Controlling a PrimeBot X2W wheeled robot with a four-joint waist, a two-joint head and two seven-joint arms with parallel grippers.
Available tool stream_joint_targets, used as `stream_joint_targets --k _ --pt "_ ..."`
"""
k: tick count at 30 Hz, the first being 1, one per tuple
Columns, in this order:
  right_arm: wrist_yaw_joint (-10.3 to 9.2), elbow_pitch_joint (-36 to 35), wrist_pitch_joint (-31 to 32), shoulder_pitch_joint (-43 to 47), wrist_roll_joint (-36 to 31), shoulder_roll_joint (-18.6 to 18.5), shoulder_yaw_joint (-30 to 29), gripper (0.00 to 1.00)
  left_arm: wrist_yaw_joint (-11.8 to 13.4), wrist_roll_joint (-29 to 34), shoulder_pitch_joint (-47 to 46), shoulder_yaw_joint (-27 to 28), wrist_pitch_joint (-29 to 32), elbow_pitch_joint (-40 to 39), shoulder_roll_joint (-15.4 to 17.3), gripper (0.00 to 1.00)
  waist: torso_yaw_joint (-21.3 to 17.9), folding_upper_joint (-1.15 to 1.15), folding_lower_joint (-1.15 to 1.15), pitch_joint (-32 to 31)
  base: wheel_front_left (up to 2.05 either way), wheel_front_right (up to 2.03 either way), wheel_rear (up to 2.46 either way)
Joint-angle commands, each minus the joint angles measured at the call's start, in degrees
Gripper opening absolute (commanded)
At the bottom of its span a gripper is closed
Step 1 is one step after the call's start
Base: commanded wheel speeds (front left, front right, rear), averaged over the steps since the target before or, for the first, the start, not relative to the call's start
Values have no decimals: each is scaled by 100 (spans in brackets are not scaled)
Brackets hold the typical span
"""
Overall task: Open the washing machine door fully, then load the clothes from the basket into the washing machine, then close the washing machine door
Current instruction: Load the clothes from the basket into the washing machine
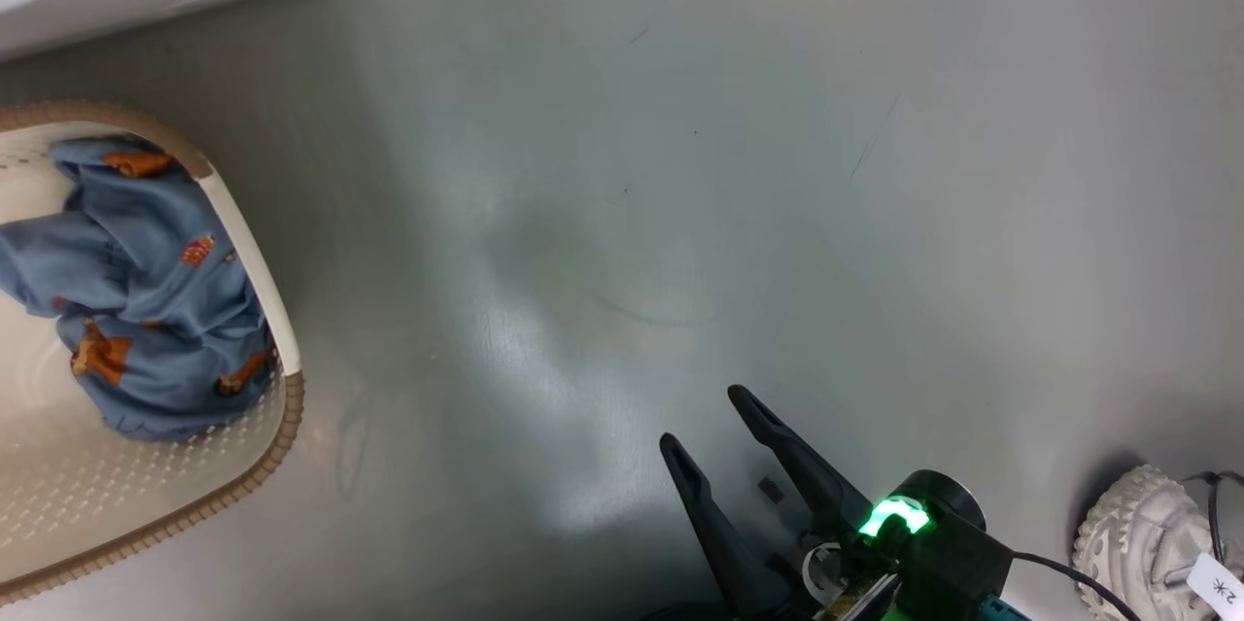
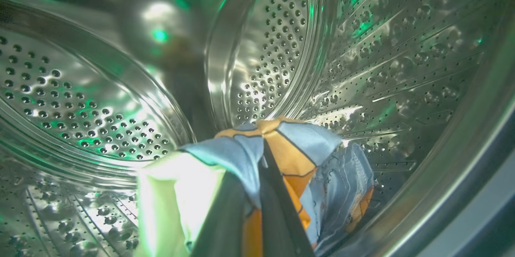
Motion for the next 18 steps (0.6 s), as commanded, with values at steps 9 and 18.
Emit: stream_joint_targets --k 9,18 --pt "16 -93 -27 202 88 -23 292 100 -118 -103 -101 279 -193 -245 474 0 -85 0 0 173 0 0 0" --pt "16 -101 -27 227 160 -23 386 100 -205 21 -384 693 -535 -776 434 0 -210 0 0 171 0 0 0"
